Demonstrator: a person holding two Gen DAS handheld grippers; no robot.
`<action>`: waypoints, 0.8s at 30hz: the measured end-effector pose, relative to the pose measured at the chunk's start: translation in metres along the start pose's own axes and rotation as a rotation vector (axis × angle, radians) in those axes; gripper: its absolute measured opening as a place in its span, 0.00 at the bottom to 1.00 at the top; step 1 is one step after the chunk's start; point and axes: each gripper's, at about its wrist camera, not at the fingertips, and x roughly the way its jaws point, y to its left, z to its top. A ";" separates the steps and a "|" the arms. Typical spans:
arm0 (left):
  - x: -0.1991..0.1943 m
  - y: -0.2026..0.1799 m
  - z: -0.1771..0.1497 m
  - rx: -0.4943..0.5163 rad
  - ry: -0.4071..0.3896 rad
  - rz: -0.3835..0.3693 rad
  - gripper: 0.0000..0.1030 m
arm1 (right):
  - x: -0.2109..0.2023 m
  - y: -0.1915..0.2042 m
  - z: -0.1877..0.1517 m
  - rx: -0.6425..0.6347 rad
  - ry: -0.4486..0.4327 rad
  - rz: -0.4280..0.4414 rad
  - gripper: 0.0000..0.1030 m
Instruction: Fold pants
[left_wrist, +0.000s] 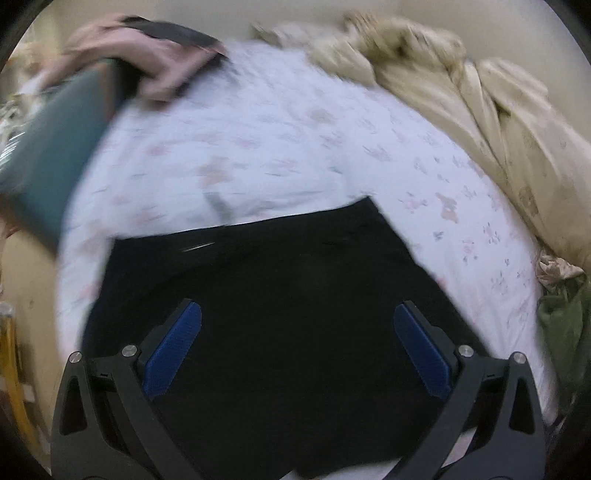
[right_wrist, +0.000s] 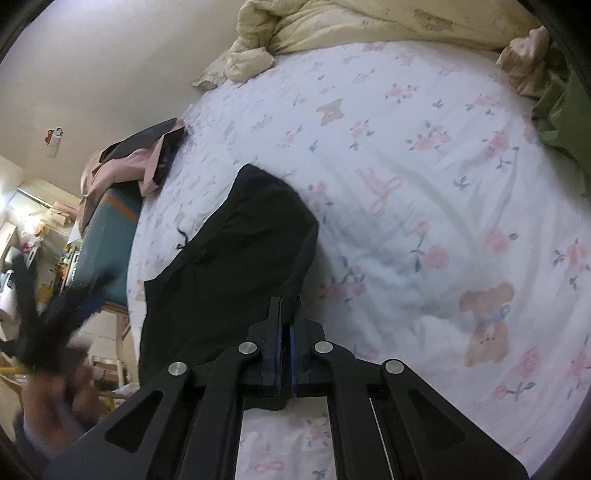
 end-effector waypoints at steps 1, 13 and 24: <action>0.015 -0.014 0.012 -0.001 0.013 -0.002 0.94 | 0.003 0.000 -0.002 -0.003 0.016 0.010 0.02; 0.170 -0.136 0.048 0.119 0.221 0.024 0.68 | 0.034 0.015 -0.011 -0.097 0.178 0.079 0.02; 0.127 -0.105 0.052 0.257 0.160 0.014 0.02 | 0.040 0.071 -0.029 -0.342 0.244 0.151 0.01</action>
